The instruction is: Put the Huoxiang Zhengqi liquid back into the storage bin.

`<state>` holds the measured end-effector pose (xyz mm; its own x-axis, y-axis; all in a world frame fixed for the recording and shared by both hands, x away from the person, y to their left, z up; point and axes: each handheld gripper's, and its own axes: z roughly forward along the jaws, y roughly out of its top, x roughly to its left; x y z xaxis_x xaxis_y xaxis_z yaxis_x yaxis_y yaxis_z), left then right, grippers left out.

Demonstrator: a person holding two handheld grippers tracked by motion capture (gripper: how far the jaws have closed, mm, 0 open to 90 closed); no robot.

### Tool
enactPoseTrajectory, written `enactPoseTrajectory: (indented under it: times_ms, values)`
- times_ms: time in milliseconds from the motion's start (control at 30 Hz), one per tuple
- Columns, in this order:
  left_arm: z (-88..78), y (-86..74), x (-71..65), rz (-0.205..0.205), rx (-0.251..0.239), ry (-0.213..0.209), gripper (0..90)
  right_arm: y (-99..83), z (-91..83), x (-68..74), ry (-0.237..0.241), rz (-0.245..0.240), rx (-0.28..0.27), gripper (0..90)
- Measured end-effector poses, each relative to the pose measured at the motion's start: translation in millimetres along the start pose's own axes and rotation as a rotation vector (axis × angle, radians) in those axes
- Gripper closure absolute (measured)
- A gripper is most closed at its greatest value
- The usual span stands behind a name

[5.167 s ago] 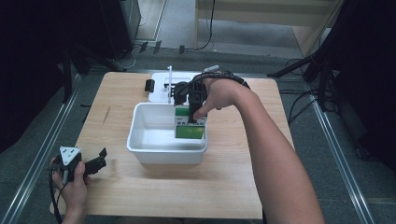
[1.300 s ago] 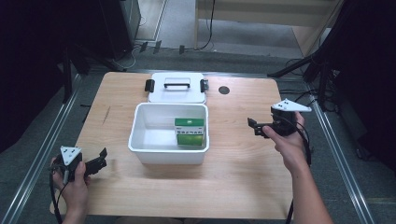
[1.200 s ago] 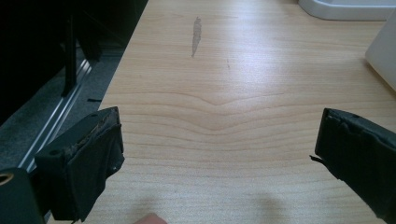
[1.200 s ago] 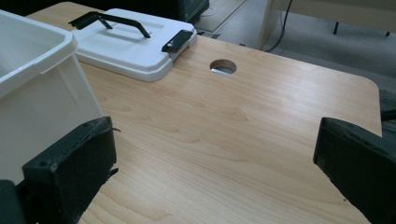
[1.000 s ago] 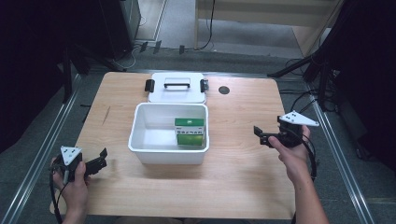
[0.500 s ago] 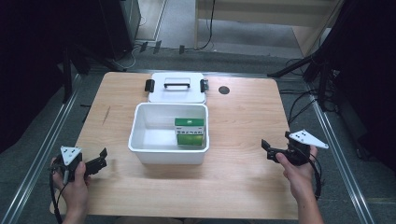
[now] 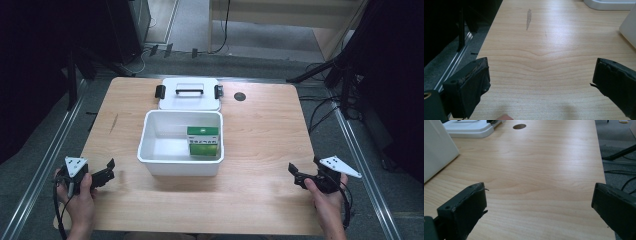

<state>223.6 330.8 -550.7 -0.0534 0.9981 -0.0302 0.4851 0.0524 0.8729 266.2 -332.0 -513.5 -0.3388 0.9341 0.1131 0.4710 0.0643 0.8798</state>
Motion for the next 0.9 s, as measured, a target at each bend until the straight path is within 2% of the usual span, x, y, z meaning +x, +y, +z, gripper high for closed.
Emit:
enactPoseTrajectory:
  times_ms: [267,733,900]
  values:
    - [-0.4,-0.1,0.0,-0.002,0.002,0.000,1.7,-15.2,-10.1,-7.2,-0.023,0.003,0.024,0.2]
    - [-0.2,-0.1,-0.4,0.001,0.000,0.003,1.7,-38.6,-20.6,-9.4,-0.044,0.031,0.017,0.3]
    - [-0.3,-0.2,-0.4,0.001,-0.001,0.003,1.7,-42.4,-25.7,-8.9,-0.044,0.047,-0.005,0.8]
